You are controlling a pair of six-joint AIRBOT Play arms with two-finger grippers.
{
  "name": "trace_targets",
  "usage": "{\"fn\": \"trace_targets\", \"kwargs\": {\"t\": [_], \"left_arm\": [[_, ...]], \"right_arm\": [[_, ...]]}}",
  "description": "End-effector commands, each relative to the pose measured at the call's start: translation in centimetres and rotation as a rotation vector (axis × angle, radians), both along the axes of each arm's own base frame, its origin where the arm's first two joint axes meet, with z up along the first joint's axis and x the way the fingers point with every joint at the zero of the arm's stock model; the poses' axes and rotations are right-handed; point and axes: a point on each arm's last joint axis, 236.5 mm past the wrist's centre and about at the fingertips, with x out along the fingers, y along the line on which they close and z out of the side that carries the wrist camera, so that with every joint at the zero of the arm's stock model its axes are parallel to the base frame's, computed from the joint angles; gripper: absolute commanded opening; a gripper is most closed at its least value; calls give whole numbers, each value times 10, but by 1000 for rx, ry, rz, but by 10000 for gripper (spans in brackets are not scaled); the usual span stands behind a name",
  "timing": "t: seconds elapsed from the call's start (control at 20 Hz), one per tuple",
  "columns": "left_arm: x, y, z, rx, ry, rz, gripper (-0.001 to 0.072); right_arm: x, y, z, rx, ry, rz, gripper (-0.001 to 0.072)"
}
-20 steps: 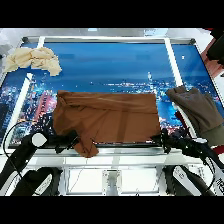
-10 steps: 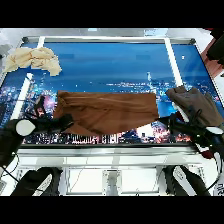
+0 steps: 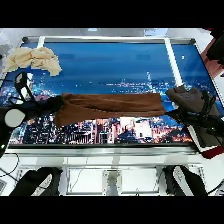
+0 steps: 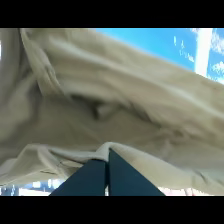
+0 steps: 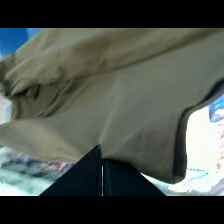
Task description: Fold the shirts.
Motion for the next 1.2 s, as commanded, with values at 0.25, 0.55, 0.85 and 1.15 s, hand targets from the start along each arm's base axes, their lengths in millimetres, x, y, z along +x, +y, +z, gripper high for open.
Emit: {"fn": "trace_targets", "kwargs": {"t": [0.25, 0.55, 0.85, 1.15], "left_arm": [[86, 4, -38, 74, -112, 22, 10], [112, 2, -92, 98, -71, 18, 10], [122, 0, -136, 93, -16, 27, 12], [159, -6, -69, 80, -154, 26, 702]], "right_arm": [[65, -4, -9, -206, -73, -51, 28], [131, 1, -54, -226, -8, -50, 28], [157, 16, -111, -256, 49, -36, 28], [173, 4, -77, -278, -23, -34, 72]]}}
